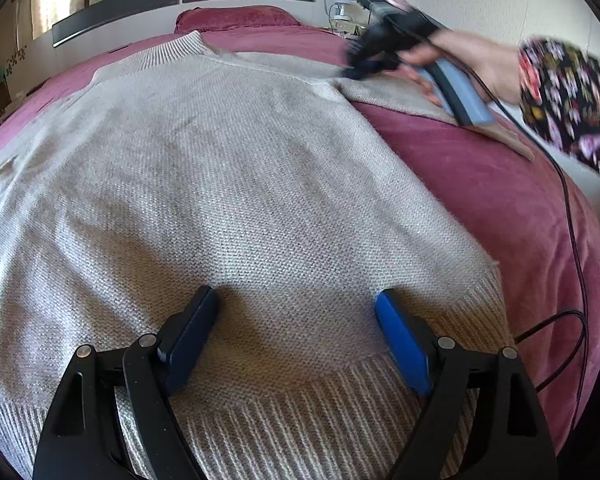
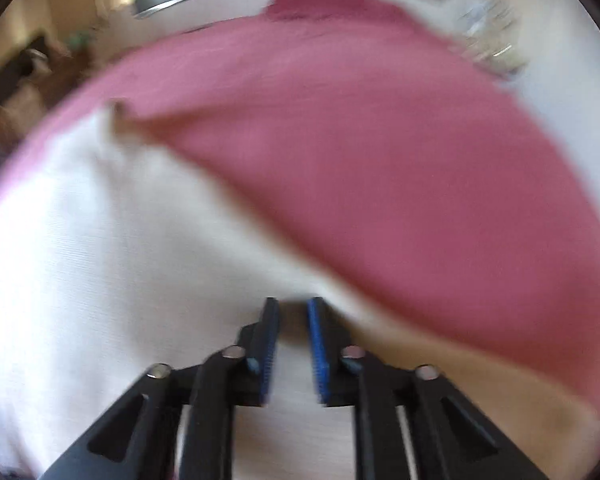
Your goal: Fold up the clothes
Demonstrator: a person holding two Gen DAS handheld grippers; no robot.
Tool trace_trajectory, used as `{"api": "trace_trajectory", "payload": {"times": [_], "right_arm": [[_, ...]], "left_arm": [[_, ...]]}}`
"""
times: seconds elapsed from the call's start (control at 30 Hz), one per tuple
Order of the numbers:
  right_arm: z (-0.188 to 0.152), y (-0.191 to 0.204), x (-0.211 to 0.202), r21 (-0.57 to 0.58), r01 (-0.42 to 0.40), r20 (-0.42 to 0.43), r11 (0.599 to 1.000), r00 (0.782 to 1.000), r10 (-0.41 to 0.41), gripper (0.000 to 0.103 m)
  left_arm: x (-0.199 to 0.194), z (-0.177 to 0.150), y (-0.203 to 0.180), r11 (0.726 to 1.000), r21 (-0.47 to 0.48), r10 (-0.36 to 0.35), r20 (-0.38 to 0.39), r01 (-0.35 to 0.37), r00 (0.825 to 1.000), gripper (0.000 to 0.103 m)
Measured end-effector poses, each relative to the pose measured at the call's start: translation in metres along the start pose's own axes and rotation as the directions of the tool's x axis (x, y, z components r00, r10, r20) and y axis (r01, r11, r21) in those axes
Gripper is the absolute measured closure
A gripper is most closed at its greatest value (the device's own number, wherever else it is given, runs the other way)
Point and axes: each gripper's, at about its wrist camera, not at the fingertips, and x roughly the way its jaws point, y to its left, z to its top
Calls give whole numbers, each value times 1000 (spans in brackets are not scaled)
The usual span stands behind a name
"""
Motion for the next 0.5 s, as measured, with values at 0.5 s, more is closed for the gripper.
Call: {"api": "trace_trajectory", "payload": {"times": [0.5], "right_arm": [[-56, -105, -67, 137, 37, 107, 990, 993, -52, 77]], "left_arm": [[0, -2, -8, 1000, 13, 14, -3, -14, 1000, 18]]}}
